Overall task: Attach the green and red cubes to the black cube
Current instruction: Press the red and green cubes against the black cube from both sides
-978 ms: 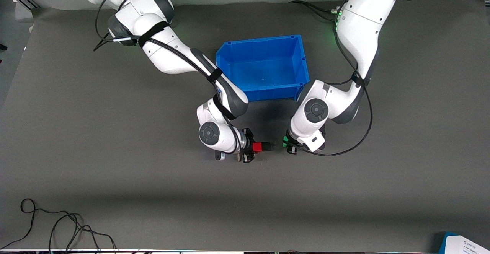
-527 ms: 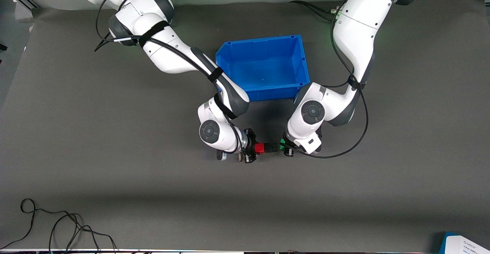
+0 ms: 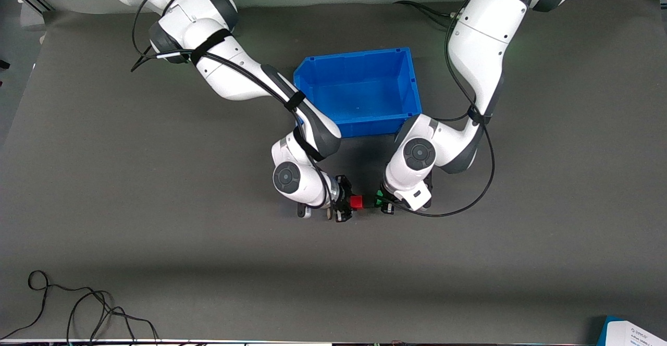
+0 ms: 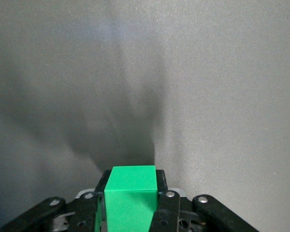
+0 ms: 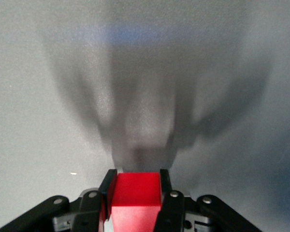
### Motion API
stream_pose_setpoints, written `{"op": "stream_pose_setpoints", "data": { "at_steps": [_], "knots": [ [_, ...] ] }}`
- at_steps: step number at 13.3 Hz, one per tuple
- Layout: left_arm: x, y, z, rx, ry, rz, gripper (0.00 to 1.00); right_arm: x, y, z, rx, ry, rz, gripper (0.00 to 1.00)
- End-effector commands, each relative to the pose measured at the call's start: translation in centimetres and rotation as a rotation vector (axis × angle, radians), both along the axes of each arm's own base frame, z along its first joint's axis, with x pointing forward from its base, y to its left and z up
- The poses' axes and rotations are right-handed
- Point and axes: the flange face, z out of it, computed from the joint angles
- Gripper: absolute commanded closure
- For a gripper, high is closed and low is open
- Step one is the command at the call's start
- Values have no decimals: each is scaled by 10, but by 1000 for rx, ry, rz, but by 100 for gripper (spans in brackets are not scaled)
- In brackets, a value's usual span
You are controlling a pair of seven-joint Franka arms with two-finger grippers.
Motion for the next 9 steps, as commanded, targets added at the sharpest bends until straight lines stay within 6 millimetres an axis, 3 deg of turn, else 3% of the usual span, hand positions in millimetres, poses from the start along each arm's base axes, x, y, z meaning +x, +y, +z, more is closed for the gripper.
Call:
{"op": "stream_pose_setpoints", "data": {
  "at_steps": [1, 9],
  "knots": [
    [4, -6, 1, 4, -13, 15, 100, 3, 7, 0, 20, -6, -21, 73],
    [8, -4, -2, 5, -17, 17, 100, 2, 9, -1, 26, -9, -16, 71]
  ]
}}
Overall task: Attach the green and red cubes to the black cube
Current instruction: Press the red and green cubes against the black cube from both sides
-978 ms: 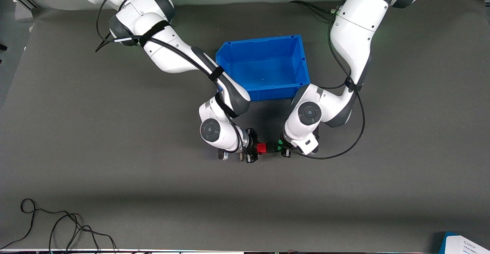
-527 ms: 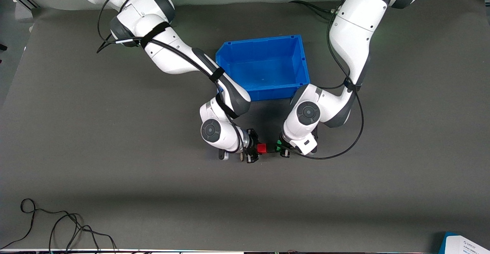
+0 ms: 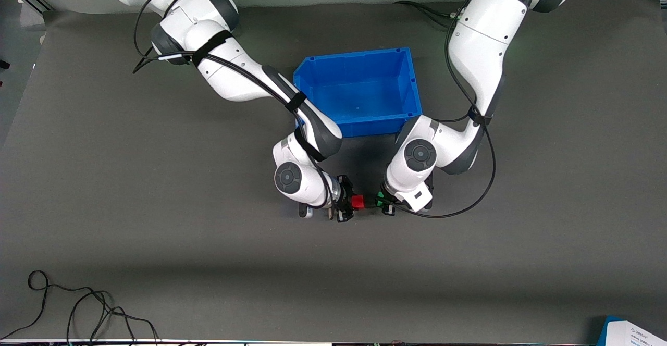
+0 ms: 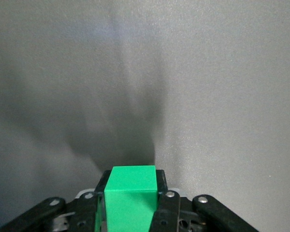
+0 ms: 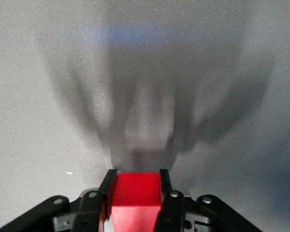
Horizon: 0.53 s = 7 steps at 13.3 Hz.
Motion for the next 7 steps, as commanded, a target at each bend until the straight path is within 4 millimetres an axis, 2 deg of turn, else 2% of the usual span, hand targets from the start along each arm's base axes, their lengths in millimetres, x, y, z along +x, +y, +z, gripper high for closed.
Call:
{"op": "stream_pose_setpoints", "data": {
  "at_steps": [1, 4, 5, 7],
  "knots": [
    [6, -4, -1, 5, -15, 13, 100, 2, 6, 1, 18, -10, -18, 71],
    [6, -4, -1, 7, -17, 3, 100, 2, 6, 1, 18, -10, -18, 69],
    [6, -4, -1, 8, -17, 2, 99, 2, 6, 1, 18, -10, -18, 63],
    [6, -4, -1, 8, -18, -1, 81, 1, 6, -1, 18, -6, -17, 43]
  ]
}}
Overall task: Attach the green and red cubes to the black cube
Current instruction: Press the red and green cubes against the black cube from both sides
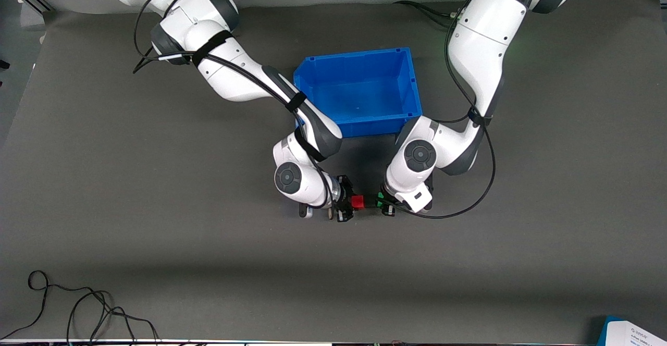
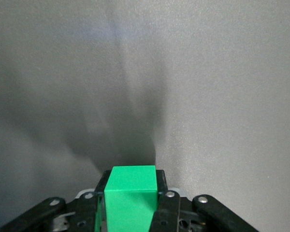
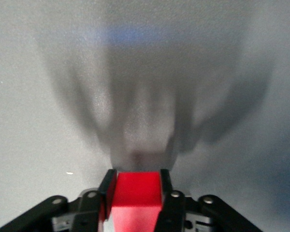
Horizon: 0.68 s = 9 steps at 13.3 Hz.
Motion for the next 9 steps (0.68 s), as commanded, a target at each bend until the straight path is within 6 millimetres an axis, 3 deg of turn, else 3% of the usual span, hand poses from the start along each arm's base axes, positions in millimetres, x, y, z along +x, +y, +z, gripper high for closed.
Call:
{"op": "stream_pose_setpoints", "data": {
  "at_steps": [1, 2, 3, 4, 6, 7, 8, 9],
  "knots": [
    [4, -4, 1, 11, -16, -5, 73, 1, 6, -3, 16, -3, -18, 36],
    [5, -3, 1, 20, -21, -14, 62, 1, 6, -3, 14, -3, -20, 29],
    [4, -3, 1, 23, -21, -11, 8, 2, 6, -1, 15, -6, -20, 21],
    [3, -5, 2, 26, -21, -13, 0, 3, 4, 3, 16, -6, -18, 12],
    [3, -4, 1, 28, -17, -12, 0, 7, 1, 9, 12, -6, -16, 1],
    [4, -2, 4, 30, -15, -11, 0, 9, -2, 16, 6, 1, -7, 0],
    [7, 3, 7, 32, -14, -7, 0, 11, -6, 30, -3, 5, 3, 0],
    [11, 10, 10, 37, -17, -3, 0, 17, -10, 57, 2, -19, 6, 0]
  ]
}}
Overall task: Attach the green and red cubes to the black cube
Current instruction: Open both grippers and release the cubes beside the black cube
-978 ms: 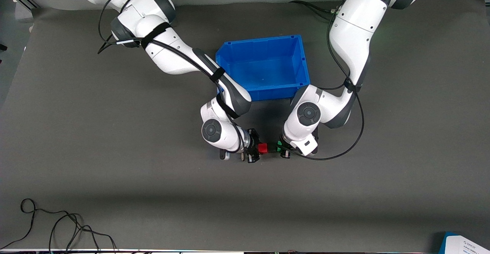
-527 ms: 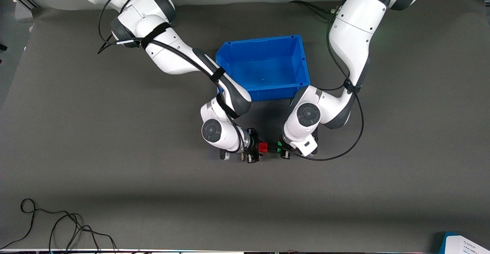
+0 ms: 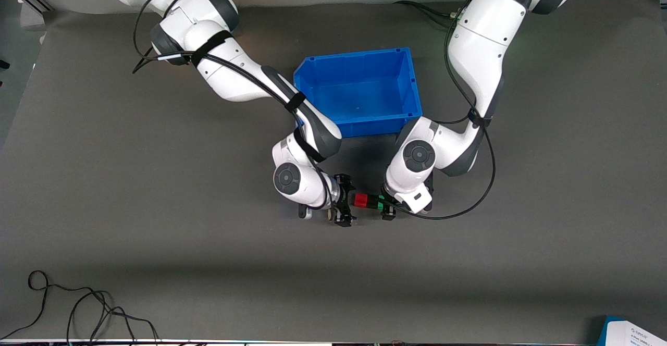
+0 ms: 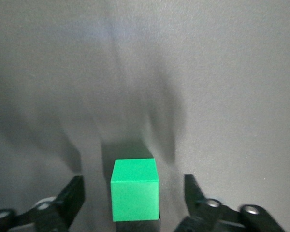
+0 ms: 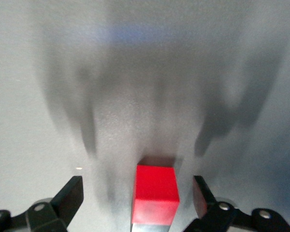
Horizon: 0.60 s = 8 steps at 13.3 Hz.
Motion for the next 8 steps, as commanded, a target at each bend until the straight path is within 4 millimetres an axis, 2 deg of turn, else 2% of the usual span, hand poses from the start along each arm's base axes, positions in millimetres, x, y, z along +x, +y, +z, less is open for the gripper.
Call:
{"op": "stream_pose_setpoints", "data": {
  "at_steps": [1, 2, 6, 8],
  "knots": [
    [15, 17, 21, 32, -18, 13, 1, 10, -8, 62, 3, -31, 21, 0],
    [21, 31, 34, 52, -10, 2, 1, 13, -19, 79, -4, -53, 43, 0],
    [46, 104, 108, 76, 20, -70, 4, -3, -73, 118, -48, -141, 305, 0],
    [44, 130, 140, 91, 54, -156, 7, -17, -95, 143, -64, -176, 397, 0]
  ]
}}
